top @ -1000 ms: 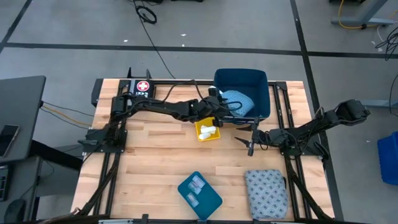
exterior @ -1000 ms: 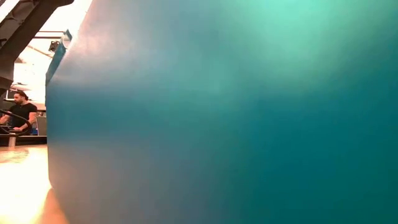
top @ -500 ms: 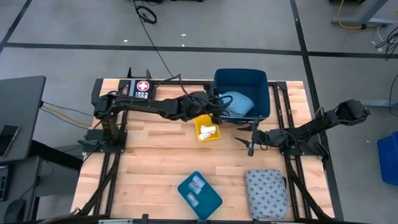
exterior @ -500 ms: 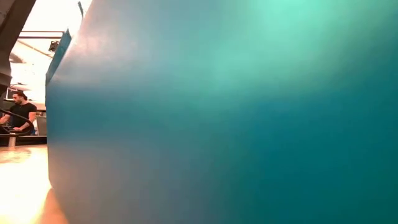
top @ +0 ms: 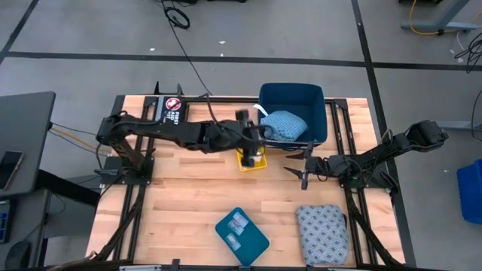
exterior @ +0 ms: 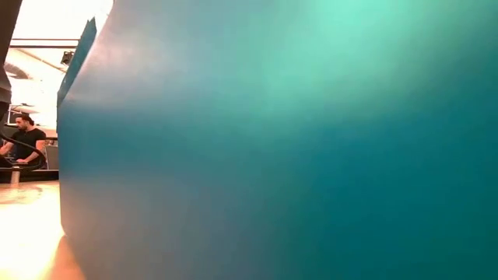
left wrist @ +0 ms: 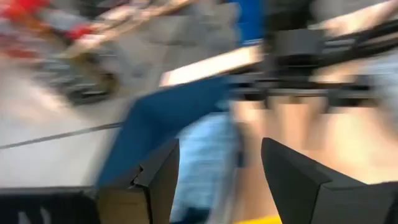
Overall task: Pick & place medical supplies in basket/bin
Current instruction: Put the blue patient gown into the blue and white bin
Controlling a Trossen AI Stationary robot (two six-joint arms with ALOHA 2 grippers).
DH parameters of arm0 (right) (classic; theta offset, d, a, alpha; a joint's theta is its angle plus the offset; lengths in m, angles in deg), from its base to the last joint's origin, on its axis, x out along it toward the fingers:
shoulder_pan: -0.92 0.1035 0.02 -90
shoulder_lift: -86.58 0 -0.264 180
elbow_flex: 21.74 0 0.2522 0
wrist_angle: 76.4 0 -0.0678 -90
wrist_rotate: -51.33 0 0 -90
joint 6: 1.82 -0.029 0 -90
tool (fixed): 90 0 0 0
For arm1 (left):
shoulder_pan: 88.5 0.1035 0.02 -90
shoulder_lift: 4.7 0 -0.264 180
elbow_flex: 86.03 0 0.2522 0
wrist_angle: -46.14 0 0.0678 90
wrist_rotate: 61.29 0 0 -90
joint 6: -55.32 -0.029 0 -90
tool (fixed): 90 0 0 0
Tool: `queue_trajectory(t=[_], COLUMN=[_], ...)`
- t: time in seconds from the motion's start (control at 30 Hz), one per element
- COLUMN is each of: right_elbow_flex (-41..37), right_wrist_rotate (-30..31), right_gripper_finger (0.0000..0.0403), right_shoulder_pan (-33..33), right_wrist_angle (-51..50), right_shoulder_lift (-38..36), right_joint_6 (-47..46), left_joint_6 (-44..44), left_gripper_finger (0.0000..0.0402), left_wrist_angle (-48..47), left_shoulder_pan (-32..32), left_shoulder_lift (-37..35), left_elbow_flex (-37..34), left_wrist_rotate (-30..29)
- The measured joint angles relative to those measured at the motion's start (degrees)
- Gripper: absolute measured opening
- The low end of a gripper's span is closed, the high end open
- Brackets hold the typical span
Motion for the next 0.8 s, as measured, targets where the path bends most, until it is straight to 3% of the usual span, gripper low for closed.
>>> queue_trajectory(t=[0.1,0.17,0.3,0.4,0.5,0.8], right_elbow_flex=[0.0,0.0,0.0,0.0,0.0,0.0], right_wrist_rotate=[-0.1,-0.2,-0.4,-0.4,-0.4,-0.4], right_gripper_finger=[0.0208,0.0208,0.0208,0.0208,0.0208,0.0208], right_shoulder_pan=[0.0,0.0,0.0,0.0,0.0,0.0], right_wrist_angle=[0.5,0.6,0.8,1.2,1.6,3.2], right_shoulder_lift=[0.0,0.0,0.0,0.0,0.0,0.0], right_joint_6=[0.0,0.0,0.0,0.1,0.1,1.1], left_joint_6=[3.7,5.0,7.9,10.1,12.1,12.5], left_gripper_finger=[0.0213,0.0213,0.0213,0.0213,0.0213,0.0213], left_wrist_angle=[0.0,5.9,38.8,63.9,77.1,86.4], left_shoulder_pan=[-0.6,-0.9,-1.9,-2.1,-1.6,-0.1], left_shoulder_lift=[0.0,0.0,-0.2,0.9,1.0,-5.4], left_elbow_flex=[-0.1,-0.6,-10.4,-19.8,-28.6,-51.7], left_wrist_rotate=[12.3,21.2,31.9,32.8,31.4,18.4])
